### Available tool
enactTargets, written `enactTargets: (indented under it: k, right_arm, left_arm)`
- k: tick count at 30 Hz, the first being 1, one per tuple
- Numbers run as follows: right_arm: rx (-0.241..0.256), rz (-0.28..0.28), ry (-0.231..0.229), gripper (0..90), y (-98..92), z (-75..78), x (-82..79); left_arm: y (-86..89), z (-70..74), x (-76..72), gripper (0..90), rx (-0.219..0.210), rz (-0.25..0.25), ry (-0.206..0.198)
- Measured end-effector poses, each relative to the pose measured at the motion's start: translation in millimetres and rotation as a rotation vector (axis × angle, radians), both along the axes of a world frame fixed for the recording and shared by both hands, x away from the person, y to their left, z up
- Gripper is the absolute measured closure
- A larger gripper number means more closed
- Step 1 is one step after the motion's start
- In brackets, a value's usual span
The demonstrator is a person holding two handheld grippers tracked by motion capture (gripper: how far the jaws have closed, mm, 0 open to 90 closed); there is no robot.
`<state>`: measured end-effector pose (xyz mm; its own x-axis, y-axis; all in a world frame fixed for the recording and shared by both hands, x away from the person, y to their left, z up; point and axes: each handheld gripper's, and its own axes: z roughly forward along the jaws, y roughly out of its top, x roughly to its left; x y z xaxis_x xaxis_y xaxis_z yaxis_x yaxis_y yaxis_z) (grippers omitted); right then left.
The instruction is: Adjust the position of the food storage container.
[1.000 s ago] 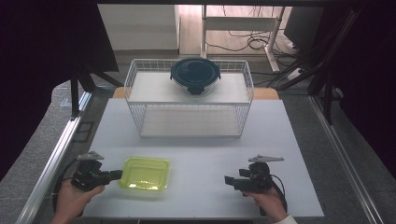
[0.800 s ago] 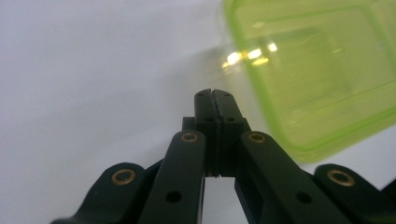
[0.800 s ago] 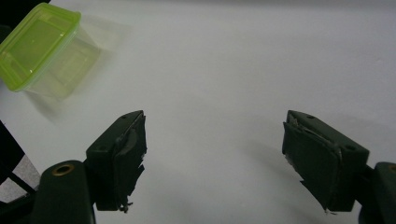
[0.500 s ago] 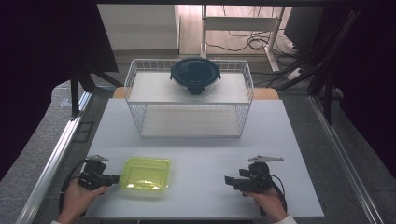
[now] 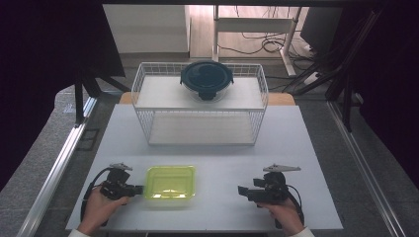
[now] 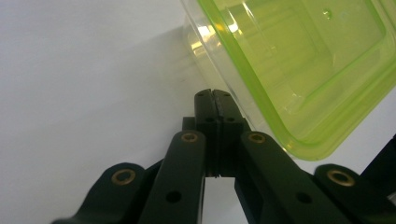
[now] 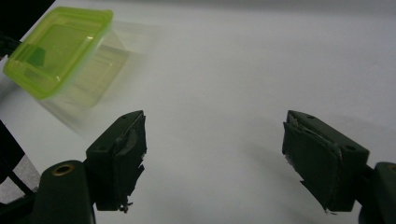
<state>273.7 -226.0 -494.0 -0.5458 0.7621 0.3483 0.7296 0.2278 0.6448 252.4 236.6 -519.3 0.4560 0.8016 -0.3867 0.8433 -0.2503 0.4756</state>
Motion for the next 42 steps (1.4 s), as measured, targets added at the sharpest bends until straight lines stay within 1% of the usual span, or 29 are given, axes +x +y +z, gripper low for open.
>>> enactTargets:
  k: [1,4,6,9,11,12,13,22,26,29,32,33,35,37,39,42]
  right_arm:
    - [0.004,0.002,-0.011,21.6,-0.2,1.2,-0.4]
    - [0.009,0.001,-0.022,21.5,0.3,2.0,-1.0]
    - [0.01,0.001,-0.022,21.5,0.4,2.3,-1.2]
    - [0.012,0.0,-0.025,21.5,0.1,2.7,-1.1]
    - [0.012,0.0,-0.025,21.5,0.1,2.7,-1.1]
    - [0.011,0.001,-0.025,21.5,-0.1,2.6,-1.0]
    - [0.011,0.001,-0.025,21.5,-0.1,2.6,-1.0]
    - [0.008,0.001,-0.023,21.5,-1.4,2.3,-0.6]
    - [0.009,0.0,-0.026,21.5,-1.0,2.4,-1.1]
    - [0.006,0.003,-0.026,21.5,-0.7,2.8,-1.5]
    - [0.005,-0.003,-0.029,21.6,-0.7,3.0,-1.8]
    - [-0.002,-0.012,-0.048,21.8,-0.6,4.6,-3.0]
    - [-0.001,-0.013,-0.057,21.8,0.0,5.8,-3.7]
    - [0.003,-0.011,-0.074,21.9,1.2,8.8,-5.6]
    - [0.004,-0.006,-0.082,21.8,2.7,10.1,-7.0]
    - [0.004,0.002,-0.086,21.6,3.7,10.6,-6.5]
  left_arm:
    - [-4.0,-0.2,0.6,90.0,-0.006,0.001,-0.001]
    - [-13.6,-0.4,2.9,90.0,-0.005,-0.021,-0.002]
    - [-20.3,-0.4,4.9,90.0,0.0,-0.03,-0.005]
    - [-29.3,-1.0,7.6,90.0,-0.008,-0.046,-0.01]
    - [-34.3,-1.3,9.3,90.0,-0.005,-0.053,-0.007]
    - [-39.8,-1.7,11.2,90.0,-0.008,-0.064,-0.009]
    - [-39.8,-1.7,11.2,90.0,-0.008,-0.064,-0.009]
    - [-66.4,-2.8,21.8,90.0,-0.02,-0.113,-0.009]
    - [-80.3,-1.3,24.4,90.0,-0.024,-0.138,-0.014]
    - [-86.5,-1.7,25.5,90.0,-0.024,-0.149,-0.015]
    - [-86.9,-3.7,26.8,90.0,-0.03,-0.151,-0.016]
    - [-85.8,-4.2,26.9,90.0,-0.035,-0.144,-0.017]
    - [-81.8,-4.6,25.7,90.0,-0.047,-0.126,-0.021]
    - [-77.1,-3.5,24.0,90.0,-0.043,-0.115,-0.029]
    - [-69.6,0.1,21.0,90.0,-0.053,-0.081,-0.048]
    - [-63.2,7.0,19.5,89.9,-0.059,-0.054,-0.084]
